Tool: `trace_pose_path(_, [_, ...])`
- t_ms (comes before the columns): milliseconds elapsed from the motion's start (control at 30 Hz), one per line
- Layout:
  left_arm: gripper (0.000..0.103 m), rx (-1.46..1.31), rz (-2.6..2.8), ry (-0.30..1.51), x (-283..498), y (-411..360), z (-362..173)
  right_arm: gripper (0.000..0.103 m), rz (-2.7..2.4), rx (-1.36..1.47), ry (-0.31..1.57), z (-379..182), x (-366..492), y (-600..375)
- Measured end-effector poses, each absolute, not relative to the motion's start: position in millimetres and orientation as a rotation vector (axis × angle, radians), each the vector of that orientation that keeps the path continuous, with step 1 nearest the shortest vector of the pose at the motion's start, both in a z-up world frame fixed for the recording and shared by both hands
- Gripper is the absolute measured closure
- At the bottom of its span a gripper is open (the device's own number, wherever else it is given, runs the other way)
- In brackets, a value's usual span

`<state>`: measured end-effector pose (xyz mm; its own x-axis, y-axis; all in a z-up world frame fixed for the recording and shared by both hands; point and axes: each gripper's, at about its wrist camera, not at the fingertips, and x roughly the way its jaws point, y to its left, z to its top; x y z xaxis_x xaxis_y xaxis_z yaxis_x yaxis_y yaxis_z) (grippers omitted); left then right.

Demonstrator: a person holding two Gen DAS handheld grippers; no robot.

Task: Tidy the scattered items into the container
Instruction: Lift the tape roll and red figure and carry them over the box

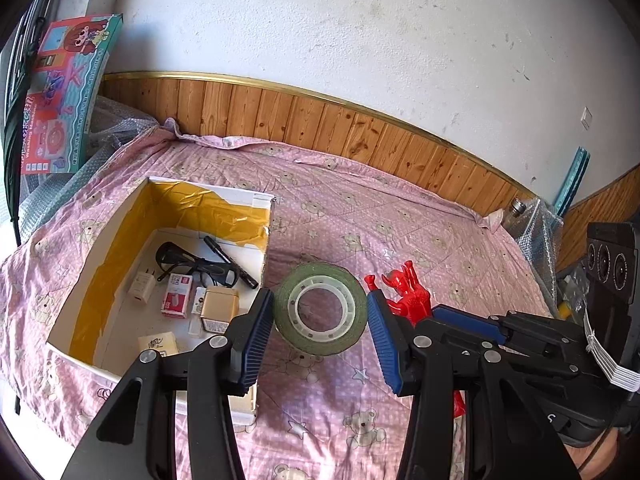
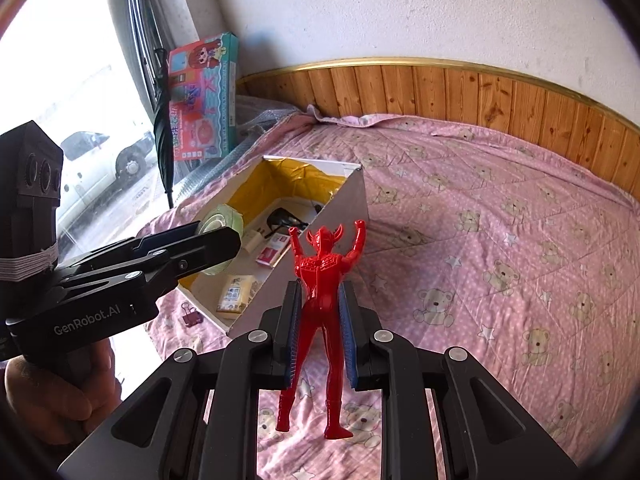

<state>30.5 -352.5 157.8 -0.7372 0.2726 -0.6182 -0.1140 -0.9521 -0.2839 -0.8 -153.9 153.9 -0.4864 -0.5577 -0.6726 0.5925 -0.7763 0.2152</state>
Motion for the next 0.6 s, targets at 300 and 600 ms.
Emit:
trace_pose_path(300, [0.054,-1.059,2.762,-0.383,31.6,-384.4,152.6,0.083,-2.232,0.988,0.099,158.2,-1.9,-180.3])
trace_pose_path(600, [0.054,-1.086,2.781,-0.433,27.0,-407.5,147.4,0.083,-2.215,0.980,0.138,163.7,-6.4,-206.5])
